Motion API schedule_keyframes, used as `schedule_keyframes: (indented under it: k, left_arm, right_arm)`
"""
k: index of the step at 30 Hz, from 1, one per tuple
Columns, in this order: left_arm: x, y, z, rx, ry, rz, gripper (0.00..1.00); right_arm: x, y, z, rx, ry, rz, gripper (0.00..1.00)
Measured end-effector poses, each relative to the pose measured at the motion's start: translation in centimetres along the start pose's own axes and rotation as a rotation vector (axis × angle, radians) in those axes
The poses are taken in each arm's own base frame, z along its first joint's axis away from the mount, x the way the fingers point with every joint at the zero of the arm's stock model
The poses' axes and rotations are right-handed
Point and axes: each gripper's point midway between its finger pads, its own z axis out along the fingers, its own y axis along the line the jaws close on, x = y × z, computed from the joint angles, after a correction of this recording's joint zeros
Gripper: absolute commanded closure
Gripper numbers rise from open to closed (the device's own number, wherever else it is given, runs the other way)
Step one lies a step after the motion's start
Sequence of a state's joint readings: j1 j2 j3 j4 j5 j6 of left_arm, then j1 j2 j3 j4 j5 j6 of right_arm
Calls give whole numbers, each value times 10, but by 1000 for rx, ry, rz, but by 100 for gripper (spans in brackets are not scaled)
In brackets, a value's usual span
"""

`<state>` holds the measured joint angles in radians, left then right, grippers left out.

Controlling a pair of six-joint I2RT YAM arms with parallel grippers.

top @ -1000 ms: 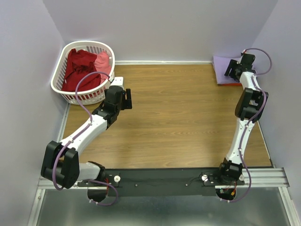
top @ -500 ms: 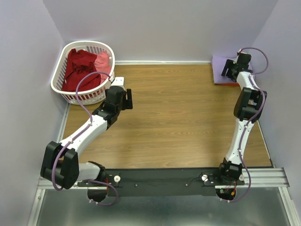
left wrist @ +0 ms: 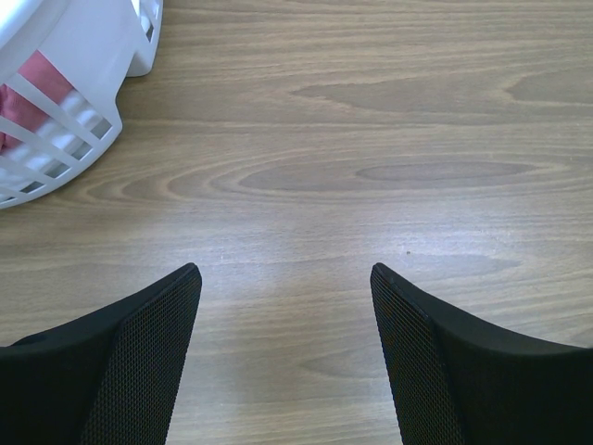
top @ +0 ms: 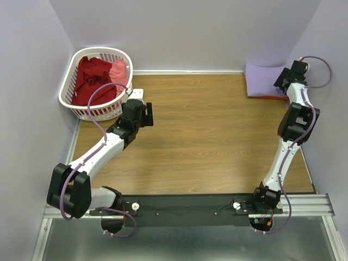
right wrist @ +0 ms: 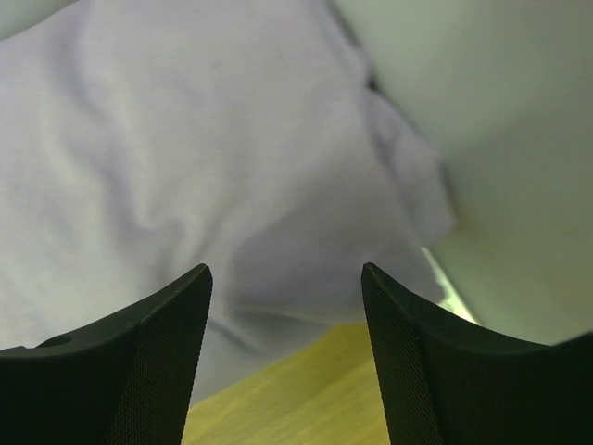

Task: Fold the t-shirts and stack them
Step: Neatly place the folded tshirt to the corner

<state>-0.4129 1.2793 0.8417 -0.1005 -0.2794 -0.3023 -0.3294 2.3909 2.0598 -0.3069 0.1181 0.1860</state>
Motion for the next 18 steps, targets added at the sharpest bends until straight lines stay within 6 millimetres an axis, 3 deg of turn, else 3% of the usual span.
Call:
schedule_keyframes:
  k: [6,11,15,18]
  left_arm:
    - [0,0,0,1,0,0,18]
    - [0,-1,0,2,-1,1,19]
    - [-9,-1,-8,8,-27,-7,18]
    - [-26,-1,-22,23,-83,-24,18]
  right_arm:
    - [-2,-36,4,70,-2,61,27]
    - [14,-38,4,84,33,78,26]
    - [21,-32,-20,73,61,90,25]
    - [2,-22,-62,46,30,102,23]
